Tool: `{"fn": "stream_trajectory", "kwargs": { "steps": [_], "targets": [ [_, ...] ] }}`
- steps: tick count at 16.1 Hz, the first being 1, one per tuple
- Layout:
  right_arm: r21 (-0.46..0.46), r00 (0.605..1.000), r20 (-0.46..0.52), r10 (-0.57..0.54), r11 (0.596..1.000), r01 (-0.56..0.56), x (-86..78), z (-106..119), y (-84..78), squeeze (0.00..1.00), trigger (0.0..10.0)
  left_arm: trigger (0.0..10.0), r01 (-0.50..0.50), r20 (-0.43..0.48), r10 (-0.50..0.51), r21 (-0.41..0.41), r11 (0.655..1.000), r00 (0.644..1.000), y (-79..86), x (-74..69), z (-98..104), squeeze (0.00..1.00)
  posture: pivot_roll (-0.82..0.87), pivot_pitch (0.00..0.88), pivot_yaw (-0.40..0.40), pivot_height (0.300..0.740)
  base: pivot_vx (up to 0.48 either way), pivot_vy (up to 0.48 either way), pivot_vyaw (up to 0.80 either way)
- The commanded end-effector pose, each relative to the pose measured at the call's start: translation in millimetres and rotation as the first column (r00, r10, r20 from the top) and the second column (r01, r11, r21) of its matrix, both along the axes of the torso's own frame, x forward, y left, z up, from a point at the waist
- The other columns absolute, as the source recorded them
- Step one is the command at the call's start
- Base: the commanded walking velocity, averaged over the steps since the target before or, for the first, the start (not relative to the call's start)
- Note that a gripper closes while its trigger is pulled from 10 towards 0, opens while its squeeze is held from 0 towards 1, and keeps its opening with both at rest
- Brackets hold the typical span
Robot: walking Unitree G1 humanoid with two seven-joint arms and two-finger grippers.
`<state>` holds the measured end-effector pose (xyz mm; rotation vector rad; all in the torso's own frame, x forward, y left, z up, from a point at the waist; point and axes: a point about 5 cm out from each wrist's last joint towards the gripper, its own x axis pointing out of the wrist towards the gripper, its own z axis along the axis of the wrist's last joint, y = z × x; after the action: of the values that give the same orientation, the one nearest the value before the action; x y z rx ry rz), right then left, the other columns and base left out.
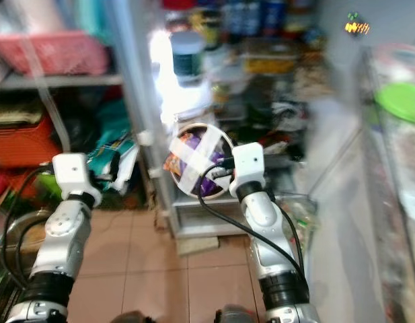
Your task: Restocking fridge
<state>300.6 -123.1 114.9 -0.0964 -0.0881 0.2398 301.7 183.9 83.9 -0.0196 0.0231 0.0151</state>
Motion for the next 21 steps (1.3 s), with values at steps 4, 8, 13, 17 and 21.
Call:
{"fn": "stream_trajectory", "kwargs": {
  "steps": [4,8,13,17,21],
  "targets": [
    [-0.005,0.999,0.034,-0.017,1.000,0.017,1.9,6.3,-4.8,0.00,10.0,10.0,0.000,-0.020,0.000,-0.005,1.000,1.000,-4.7,-0.7,-3.5,0.00,0.04,0.066,0.018,0.740,0.000,0.000,0.00],
    [-0.005,0.999,0.039,-0.018,1.000,0.018,2.0,6.5,-4.9,0.00,10.0,10.0,0.004,-0.006,-0.004,0.002,1.000,1.000,-4.7,-0.4,-2.0,0.00,0.04,0.066,0.019,0.740,0.000,-0.184,0.00],
    [-0.008,0.999,0.042,-0.019,1.000,0.020,2.0,6.8,-4.7,0.00,10.0,10.0,0.004,-0.005,-0.004,0.006,1.000,1.000,-4.4,-0.1,-1.6,0.00,0.04,0.067,0.019,0.740,0.000,-0.405,0.00],
    [-0.009,0.999,0.045,-0.020,1.000,0.021,2.4,7.2,-5.0,0.00,10.0,10.0,-0.003,-0.003,0.003,0.000,1.000,1.000,-4.3,0.3,-1.4,0.00,0.04,0.067,0.019,0.740,0.000,-0.292,0.00],
    [-0.009,0.999,0.046,-0.020,1.000,0.021,2.5,7.3,-5.0,0.00,10.0,10.0,-0.014,-0.006,0.014,-0.007,1.000,1.000,-3.7,0.6,-1.9,0.00,0.04,0.067,0.019,0.740,0.000,0.000,0.00]
  ]
}}
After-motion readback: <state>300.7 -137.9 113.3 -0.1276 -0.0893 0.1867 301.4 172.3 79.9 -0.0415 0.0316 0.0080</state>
